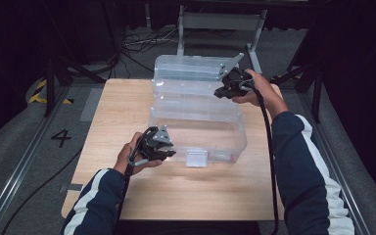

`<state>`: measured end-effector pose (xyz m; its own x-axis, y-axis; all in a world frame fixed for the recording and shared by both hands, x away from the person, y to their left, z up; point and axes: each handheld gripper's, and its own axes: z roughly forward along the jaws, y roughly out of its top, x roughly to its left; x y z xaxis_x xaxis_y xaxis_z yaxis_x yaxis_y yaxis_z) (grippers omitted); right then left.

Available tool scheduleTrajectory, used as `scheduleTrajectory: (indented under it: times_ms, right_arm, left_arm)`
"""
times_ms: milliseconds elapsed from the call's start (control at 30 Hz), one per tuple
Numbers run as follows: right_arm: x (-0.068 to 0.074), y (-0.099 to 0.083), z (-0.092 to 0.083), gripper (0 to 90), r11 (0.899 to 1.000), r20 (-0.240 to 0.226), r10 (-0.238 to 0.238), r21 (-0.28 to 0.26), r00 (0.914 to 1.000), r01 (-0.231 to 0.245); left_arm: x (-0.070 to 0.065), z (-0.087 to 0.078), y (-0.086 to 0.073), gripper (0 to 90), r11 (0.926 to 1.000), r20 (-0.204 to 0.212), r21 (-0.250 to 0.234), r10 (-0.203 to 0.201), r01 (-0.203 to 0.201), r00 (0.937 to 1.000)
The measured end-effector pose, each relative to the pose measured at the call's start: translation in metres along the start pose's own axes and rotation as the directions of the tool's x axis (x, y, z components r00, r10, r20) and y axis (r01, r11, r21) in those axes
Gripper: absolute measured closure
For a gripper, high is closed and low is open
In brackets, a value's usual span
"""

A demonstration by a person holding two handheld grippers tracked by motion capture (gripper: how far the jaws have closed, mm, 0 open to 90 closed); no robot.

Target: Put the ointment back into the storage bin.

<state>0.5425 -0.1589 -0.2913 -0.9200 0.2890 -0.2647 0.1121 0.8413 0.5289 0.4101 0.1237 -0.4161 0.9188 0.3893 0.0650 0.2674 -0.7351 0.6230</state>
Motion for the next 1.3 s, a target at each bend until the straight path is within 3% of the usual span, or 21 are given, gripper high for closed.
scheduleTrajectory:
  times_ms: [567, 1300]
  right_arm:
    - [0.018, -0.002, -0.01, 87.2, 1.0, -0.001, -0.025, -0.013, 0.9997, 0.025]
    - [0.034, -0.008, -0.016, 86.8, 0.999, 0.011, -0.021, -0.049, 0.9997, 0.022]
  left_arm:
    - [-0.002, 0.0, -0.001, 68.0, 1.0, -0.014, -0.01, 0.002, -0.002, 0.9999]
    - [-0.004, 0.001, -0.002, 66.1, 0.9997, -0.034, -0.024, 0.007, -0.008, 0.9994]
